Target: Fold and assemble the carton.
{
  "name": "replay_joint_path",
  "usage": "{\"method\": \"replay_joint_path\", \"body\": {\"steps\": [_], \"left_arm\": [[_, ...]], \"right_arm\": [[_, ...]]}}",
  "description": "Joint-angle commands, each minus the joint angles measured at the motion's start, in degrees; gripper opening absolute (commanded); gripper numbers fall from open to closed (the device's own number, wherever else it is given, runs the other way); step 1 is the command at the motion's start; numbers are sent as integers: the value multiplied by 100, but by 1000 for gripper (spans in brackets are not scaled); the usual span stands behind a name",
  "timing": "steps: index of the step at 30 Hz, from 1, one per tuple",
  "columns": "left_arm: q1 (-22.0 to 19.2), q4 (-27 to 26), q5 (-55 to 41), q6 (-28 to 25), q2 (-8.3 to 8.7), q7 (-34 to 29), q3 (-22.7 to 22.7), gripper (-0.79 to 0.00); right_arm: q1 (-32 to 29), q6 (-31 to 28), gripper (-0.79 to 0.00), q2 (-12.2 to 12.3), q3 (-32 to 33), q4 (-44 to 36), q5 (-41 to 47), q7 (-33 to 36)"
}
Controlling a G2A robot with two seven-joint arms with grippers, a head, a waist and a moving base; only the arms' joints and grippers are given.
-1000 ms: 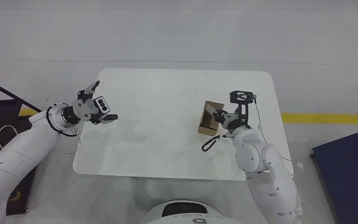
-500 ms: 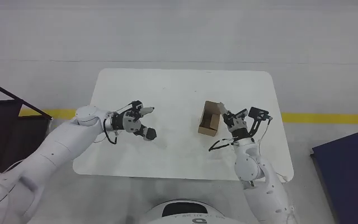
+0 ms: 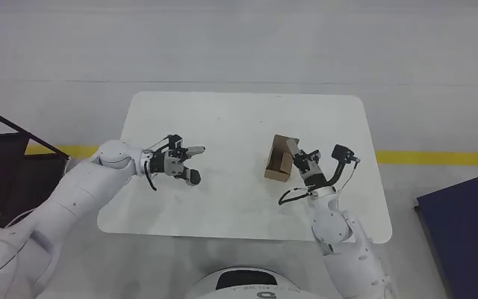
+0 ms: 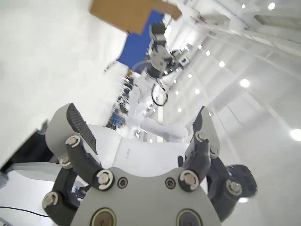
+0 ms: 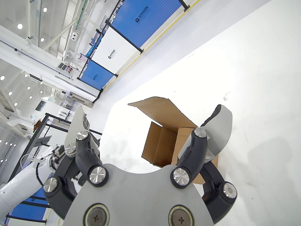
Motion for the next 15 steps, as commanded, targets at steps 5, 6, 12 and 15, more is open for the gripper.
{"method": "replay_joint_path", "body": {"steps": [5,6,12,15], "left_arm": [[317,-425,-45,-421,-28,431,-214,0],[301,-478,10,-457,-76,447,-192,0],[90,-217,271,-528,-468,416,31,0],[-71,41,279,-537,-692,275,125,0]], "right_arm": [[565,-1211,0,-72,-235,1431,806,-347],[679,-1376,0,-85,-292,1648,789,-424],[1030,-2019,0,-142,-503,2198,725,-876],[1019,-2285,0,-160,-545,2086,901,-994]]}}
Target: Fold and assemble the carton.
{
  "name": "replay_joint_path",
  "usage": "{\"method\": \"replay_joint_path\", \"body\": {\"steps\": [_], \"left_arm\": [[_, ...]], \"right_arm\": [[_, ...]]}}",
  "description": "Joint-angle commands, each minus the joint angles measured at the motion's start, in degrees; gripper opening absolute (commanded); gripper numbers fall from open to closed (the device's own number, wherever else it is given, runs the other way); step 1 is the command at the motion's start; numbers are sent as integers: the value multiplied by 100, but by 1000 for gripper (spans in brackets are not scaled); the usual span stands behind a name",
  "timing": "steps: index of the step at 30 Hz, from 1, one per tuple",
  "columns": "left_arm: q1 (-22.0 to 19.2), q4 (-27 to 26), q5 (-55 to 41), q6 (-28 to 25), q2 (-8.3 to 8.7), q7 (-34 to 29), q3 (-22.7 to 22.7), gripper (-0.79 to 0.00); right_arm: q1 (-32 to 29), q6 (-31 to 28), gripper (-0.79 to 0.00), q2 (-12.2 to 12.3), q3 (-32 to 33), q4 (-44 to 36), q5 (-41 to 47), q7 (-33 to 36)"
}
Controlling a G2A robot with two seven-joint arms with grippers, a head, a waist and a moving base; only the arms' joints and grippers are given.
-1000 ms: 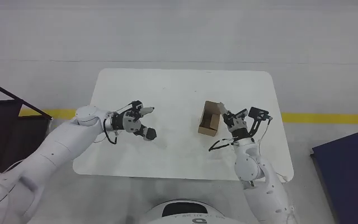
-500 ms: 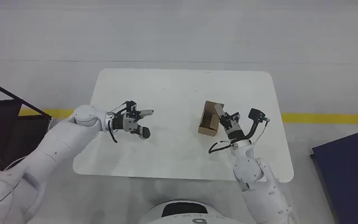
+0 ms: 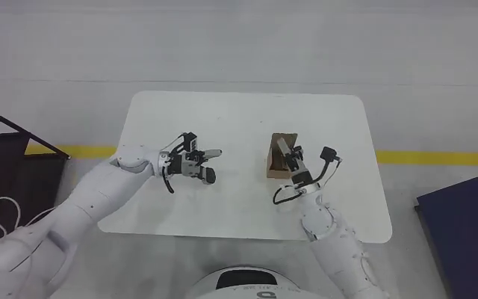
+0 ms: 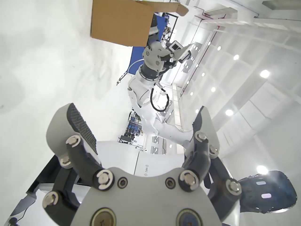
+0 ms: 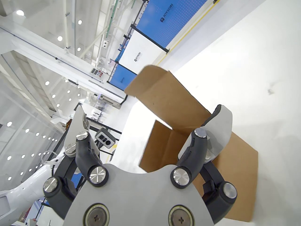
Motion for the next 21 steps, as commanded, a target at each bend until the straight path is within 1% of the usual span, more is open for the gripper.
{"method": "replay_joint_path", "body": {"steps": [1,3,5,7,9,12,16,17,19,21], "left_arm": [[-121,162,35,3,-144,-108,59,0],[-251,319,74,-8,-289,-208,109,0],[-363,483,94,-17,-426,-296,146,0],[-448,640,119,-21,-555,-382,186,-3],[-514,790,155,-24,-675,-482,227,-15],[-584,1001,231,-49,-835,-577,273,-31],[-650,1205,386,-84,-1006,-689,315,-65],[-665,1244,442,-78,-1042,-728,327,-92],[-685,1302,543,-58,-1108,-779,347,-114],[-706,1345,692,-52,-1166,-820,374,-129]], "right_arm": [[-37,-167,0,-4,-5,-105,175,13],[-102,-338,0,4,45,-274,384,53],[-180,-368,0,26,187,-412,442,30],[-234,-161,0,53,383,-446,234,-99],[-205,218,0,72,543,-343,-199,-322],[-82,397,0,66,596,121,-240,-415],[110,357,0,18,378,720,38,-65],[130,255,0,1,306,768,226,73],[136,-10,0,-26,229,788,677,283],[145,-131,0,-28,185,805,854,535]]}}
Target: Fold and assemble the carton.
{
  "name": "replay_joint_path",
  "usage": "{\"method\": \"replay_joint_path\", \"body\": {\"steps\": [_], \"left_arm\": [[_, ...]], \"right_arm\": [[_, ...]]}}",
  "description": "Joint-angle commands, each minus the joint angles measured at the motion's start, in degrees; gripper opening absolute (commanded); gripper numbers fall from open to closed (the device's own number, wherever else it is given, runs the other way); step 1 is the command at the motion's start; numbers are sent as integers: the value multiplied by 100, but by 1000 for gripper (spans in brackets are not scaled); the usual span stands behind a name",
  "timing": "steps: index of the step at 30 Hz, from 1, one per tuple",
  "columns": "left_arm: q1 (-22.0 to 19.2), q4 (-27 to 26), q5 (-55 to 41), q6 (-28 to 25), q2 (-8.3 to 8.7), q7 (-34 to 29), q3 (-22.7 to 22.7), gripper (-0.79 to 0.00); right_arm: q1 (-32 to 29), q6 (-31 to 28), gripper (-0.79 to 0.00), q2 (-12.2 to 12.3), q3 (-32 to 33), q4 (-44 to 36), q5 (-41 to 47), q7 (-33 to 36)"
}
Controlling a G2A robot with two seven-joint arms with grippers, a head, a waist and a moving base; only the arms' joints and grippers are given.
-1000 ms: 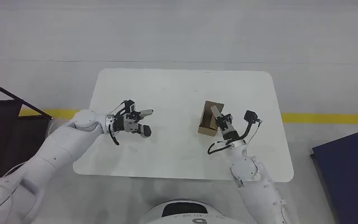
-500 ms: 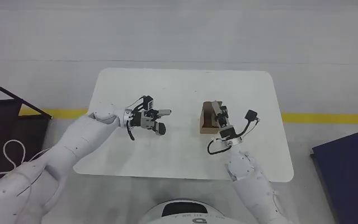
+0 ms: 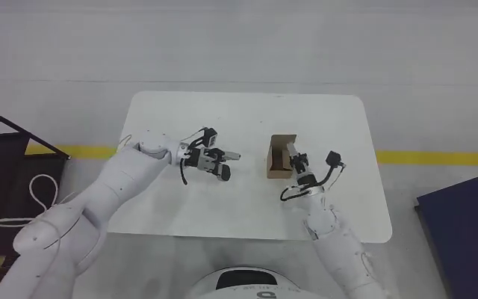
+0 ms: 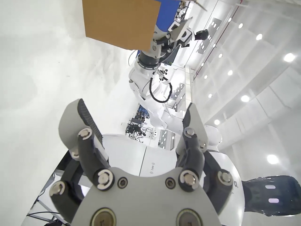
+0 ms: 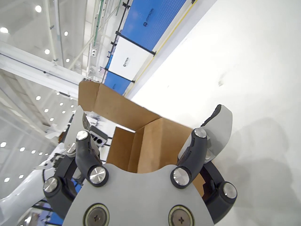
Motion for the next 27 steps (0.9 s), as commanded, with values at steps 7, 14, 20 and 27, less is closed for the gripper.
{"method": "replay_joint_path", "body": {"steps": [7,14,20,27], "left_arm": [[-69,105,480,143,-203,-154,72,-185],[-153,229,755,191,-340,-105,26,-151],[-302,362,1145,373,-485,168,42,-311],[-370,702,1198,357,-693,265,-5,-345]], "right_arm": [[-18,-180,0,-4,-131,-51,256,520],[0,-369,0,-2,-266,-64,290,882],[-46,-463,0,12,-312,-137,320,1078],[-119,-442,0,40,-285,-290,281,1170]]}}
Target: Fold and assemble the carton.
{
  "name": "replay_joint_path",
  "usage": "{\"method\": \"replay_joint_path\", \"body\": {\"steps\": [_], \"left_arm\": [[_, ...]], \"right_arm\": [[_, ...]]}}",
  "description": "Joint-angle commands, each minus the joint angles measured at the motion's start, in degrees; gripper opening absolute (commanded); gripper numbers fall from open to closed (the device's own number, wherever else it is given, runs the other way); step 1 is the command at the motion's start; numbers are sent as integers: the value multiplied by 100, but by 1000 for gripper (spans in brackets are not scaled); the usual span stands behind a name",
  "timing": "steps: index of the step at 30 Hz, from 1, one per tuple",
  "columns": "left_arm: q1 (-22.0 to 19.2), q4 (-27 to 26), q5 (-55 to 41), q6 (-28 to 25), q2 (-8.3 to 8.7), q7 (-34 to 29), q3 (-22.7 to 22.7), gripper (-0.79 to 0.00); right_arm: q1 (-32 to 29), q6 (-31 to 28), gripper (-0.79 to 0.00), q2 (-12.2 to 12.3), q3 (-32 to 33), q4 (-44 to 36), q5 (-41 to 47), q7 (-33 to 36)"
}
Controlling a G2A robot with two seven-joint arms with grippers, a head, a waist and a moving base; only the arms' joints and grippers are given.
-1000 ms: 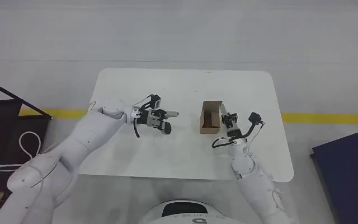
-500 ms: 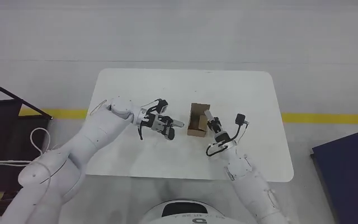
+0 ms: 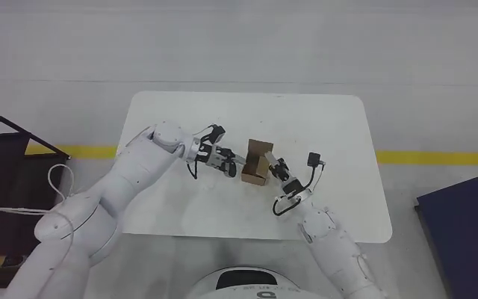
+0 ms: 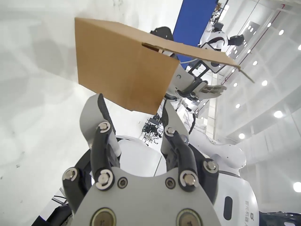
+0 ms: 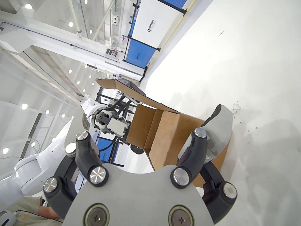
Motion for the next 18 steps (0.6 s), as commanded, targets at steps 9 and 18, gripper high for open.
{"method": "replay_joint_path", "body": {"steps": [9,18], "left_arm": [[19,298,74,-20,-310,-136,20,-376],[-53,722,116,-35,-596,-359,14,-628]], "right_arm": [[-128,128,0,29,-39,-201,-90,140],[-184,207,0,42,-118,-345,-154,179]]}}
